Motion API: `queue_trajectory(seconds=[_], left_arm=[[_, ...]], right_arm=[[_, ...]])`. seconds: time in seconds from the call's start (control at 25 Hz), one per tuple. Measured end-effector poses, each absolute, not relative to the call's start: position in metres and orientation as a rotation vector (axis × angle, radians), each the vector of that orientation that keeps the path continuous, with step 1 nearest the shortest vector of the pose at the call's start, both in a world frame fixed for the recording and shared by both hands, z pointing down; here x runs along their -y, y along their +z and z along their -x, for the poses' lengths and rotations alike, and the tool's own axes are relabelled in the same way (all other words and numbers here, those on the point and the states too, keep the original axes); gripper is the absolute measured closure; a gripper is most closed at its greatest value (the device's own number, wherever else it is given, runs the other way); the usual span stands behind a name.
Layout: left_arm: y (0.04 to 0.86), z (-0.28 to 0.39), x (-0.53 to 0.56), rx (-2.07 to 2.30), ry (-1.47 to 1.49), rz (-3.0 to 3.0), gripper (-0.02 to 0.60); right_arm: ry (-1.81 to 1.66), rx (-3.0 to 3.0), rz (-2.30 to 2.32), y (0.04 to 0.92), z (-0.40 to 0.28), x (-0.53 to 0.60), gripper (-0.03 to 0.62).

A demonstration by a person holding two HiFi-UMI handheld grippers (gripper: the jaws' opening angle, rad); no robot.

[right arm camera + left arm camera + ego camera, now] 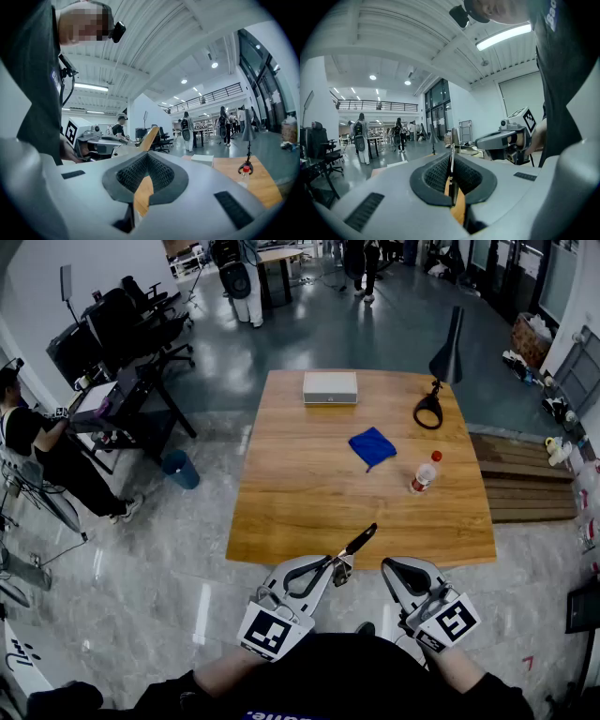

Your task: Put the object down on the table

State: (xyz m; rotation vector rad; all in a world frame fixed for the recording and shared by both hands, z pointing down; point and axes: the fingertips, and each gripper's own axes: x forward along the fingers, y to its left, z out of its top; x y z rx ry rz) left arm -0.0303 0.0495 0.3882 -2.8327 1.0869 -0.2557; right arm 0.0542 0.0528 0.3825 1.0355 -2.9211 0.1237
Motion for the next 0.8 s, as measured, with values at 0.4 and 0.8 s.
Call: queue_trajectory(seconds=[0.4, 0.8], left_arm=[[0.3802, 0.0298, -0.049, -1.088, -0.242, 2.832, 0.566], [0.3837, 0.0217, -0.0477, -1.093, -0.261, 2.83, 0.566]], right_arm=[[0.126, 2.918, -1.035, 0.3843, -0.0532, -0.0537, 0.589], [0.171, 2.952, -1.018, 0.3858, -0.06, -0.0531, 0.589]])
